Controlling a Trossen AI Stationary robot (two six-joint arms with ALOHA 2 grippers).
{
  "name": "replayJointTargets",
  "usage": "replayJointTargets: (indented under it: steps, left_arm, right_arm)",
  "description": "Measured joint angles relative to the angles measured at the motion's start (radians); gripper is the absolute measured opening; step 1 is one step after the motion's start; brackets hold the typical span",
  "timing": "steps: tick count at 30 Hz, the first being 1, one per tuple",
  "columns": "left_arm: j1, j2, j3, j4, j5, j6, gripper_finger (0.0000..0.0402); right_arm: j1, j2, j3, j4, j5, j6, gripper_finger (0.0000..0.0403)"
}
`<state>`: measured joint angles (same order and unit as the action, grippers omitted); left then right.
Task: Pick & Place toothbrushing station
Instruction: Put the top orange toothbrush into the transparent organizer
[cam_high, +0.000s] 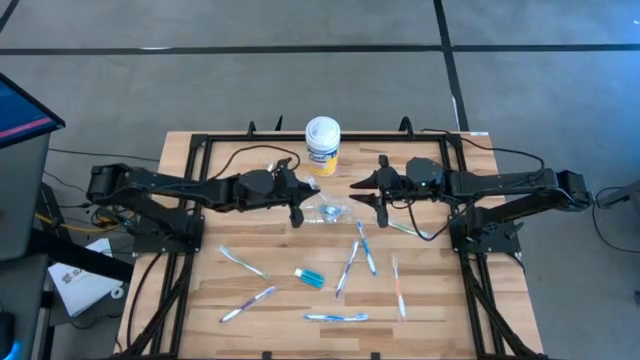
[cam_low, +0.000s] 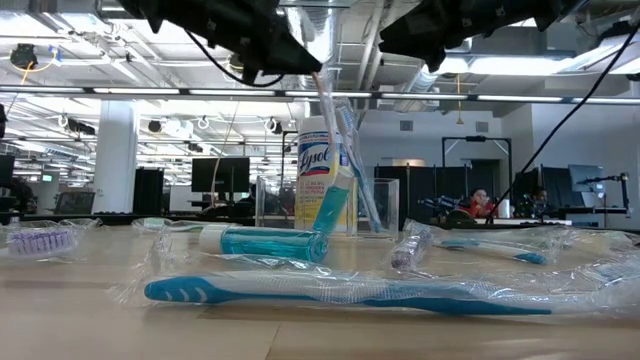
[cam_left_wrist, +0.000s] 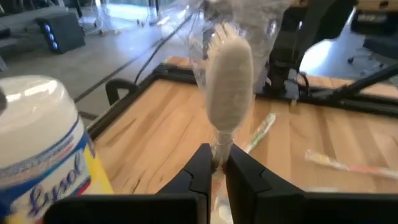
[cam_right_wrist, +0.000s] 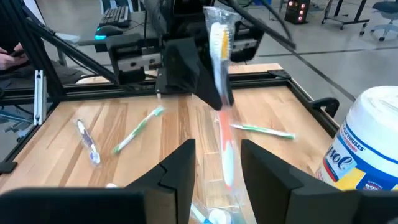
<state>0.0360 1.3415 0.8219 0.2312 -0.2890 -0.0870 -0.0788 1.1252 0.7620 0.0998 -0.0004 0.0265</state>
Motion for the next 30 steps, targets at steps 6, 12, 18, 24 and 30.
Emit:
replayJointTargets:
  steps: [6, 12, 18, 24, 30]
  left_arm:
    - [0.0, -0.054, 0.0, -0.127, 0.0, -0.025, 0.0014]
    - [0.0, -0.064, -0.001, -0.236, 0.0, -0.052, 0.0014]
    - [0.0, -0.064, -0.001, -0.277, 0.0, -0.072, 0.0014]
    - [0.0, -0.064, -0.007, -0.267, 0.0, -0.077, 0.0014]
    - [0.0, -0.064, -0.112, -0.169, 0.001, -0.109, 0.0014]
  right_arm:
    - [0.0, 0.0, 0.0, -0.012, 0.0, 0.011, 0.0118]
    - [0.0, 0.0, 0.0, -0.014, 0.0, 0.011, 0.0118]
    - [0.0, 0.0, 0.0, -0.017, 0.0, 0.011, 0.0118]
    - [0.0, 0.0, 0.0, -0.018, 0.0, 0.011, 0.0118]
    - [0.0, 0.0, 0.0, -0.018, 0.0, 0.01, 0.0118]
